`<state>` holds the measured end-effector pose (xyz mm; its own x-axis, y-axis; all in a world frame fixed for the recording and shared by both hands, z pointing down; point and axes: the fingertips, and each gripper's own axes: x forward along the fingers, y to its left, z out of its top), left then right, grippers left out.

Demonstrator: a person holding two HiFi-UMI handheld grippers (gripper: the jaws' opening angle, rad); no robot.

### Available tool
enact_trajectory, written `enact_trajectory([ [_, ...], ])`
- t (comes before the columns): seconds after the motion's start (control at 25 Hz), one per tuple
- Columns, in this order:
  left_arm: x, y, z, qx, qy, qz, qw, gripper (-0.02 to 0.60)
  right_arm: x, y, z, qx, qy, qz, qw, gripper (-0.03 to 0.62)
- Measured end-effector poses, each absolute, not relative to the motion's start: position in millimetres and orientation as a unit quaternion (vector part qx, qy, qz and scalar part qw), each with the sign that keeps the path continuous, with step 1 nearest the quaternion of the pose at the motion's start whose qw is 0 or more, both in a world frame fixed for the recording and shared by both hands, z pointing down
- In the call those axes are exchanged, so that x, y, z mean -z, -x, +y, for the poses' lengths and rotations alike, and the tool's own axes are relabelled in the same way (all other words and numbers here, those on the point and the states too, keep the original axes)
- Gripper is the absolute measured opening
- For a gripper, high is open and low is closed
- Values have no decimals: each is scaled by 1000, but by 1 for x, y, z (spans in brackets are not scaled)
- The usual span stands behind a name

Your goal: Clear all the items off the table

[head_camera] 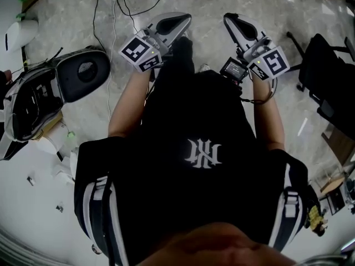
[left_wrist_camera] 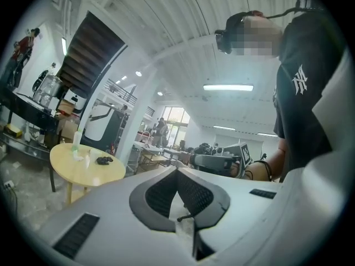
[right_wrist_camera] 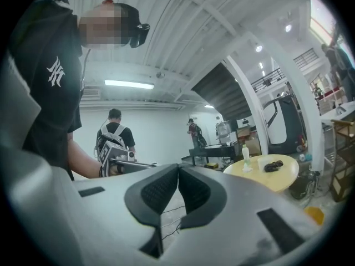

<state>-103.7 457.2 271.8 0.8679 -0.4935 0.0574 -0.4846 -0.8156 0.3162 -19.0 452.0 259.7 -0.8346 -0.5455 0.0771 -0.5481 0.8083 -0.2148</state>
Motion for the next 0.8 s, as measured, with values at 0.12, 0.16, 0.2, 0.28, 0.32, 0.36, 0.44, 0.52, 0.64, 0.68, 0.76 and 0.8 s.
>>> enact_trajectory([
  [0.12, -283, 120, 401, 9, -952, -256, 165, 12, -268, 36, 398, -125, -291, -948, 11, 8],
  [0.16, -284, 125, 382, 10, -952, -256, 166, 12, -269, 42, 379, -126, -291, -948, 12, 9],
  [0.2, -283, 130, 362, 12, -952, -256, 168, 12, -268, 47, 360, -127, -292, -948, 13, 9],
  [0.28, -280, 136, 327, 17, -953, -251, 171, 12, -264, 54, 323, -126, -296, -947, 15, 31],
  [0.32, -279, 138, 312, 19, -954, -247, 171, 12, -262, 57, 307, -124, -299, -946, 18, 31],
  [0.36, -279, 140, 298, 19, -955, -242, 172, 12, -261, 60, 292, -121, -302, -945, 20, 31],
  [0.44, -280, 144, 270, 17, -957, -233, 172, 12, -259, 64, 264, -117, -309, -944, 22, 31],
  [0.52, -281, 145, 244, 16, -958, -228, 171, 12, -258, 63, 239, -114, -316, -942, 22, 32],
  [0.64, -280, 138, 212, 17, -960, -223, 171, 12, -256, 55, 211, -109, -323, -940, 26, 55],
  [0.68, -281, 135, 203, 16, -960, -222, 170, 12, -257, 51, 202, -108, -325, -939, 26, 55],
  [0.76, -288, 125, 183, 12, -960, -224, 170, 12, -263, 40, 182, -109, -325, -939, 26, 55],
  [0.8, -293, 119, 172, 8, -959, -226, 171, 12, -268, 33, 171, -111, -324, -939, 25, 55],
])
